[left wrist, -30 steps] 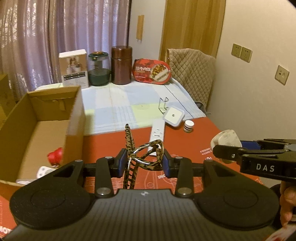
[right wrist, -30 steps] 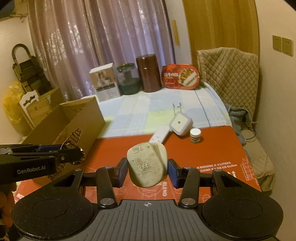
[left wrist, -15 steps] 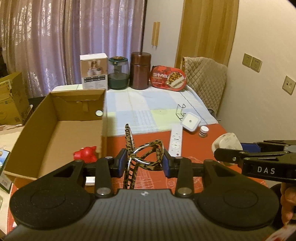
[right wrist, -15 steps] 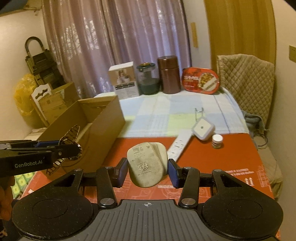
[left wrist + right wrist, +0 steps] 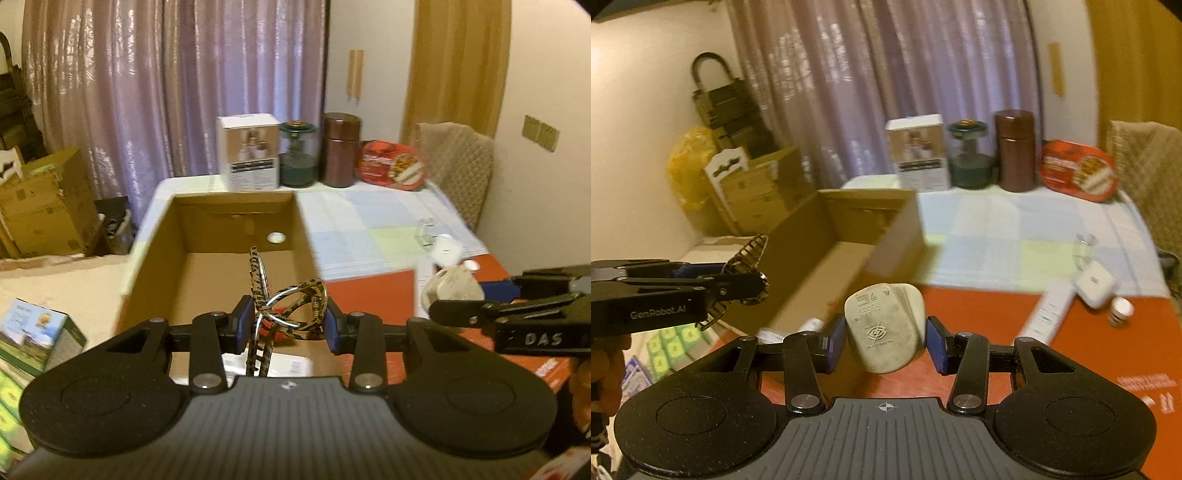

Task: Organize rigid objects
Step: 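Lift the lanyard and plug and carry both over the cardboard box, then open the left gripper to drop the lanyard into the box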

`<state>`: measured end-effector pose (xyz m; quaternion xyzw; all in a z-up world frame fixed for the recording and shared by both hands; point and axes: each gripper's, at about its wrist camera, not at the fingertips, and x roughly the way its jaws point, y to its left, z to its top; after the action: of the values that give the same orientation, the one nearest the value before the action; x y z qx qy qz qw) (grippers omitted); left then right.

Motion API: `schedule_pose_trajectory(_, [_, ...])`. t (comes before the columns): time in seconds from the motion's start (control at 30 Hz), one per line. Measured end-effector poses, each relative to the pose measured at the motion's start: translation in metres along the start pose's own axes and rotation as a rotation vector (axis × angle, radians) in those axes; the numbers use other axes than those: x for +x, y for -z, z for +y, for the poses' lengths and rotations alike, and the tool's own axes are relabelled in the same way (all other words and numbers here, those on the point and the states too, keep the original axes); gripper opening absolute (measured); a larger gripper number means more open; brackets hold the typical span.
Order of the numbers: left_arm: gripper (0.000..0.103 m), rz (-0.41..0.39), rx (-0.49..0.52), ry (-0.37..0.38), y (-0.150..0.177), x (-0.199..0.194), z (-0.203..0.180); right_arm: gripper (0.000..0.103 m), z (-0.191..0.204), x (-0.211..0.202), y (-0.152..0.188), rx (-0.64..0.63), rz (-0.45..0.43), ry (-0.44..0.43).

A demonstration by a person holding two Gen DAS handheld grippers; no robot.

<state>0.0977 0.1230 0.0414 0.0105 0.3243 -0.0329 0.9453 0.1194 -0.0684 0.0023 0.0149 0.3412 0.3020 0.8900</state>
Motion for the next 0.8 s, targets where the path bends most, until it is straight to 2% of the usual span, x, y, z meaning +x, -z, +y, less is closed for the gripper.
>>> schedule_pose_trajectory(0.1, [0.034,0.005,0.014,-0.031,-0.005,0.006,0.023,0.043,0.013,0.018,-0.012,-0.015,0.010,-0.032])
schedule_pose_trajectory(0.4, [0.034,0.057,0.053,-0.062,-0.016,0.044,0.072,0.043,0.044,0.083,-0.047,-0.046,0.050,-0.097])
schedule_pose_trajectory(0.8, [0.034,0.117,0.076,-0.057,0.000,0.095,0.091,0.043,0.051,0.146,-0.058,-0.047,0.111,-0.109])
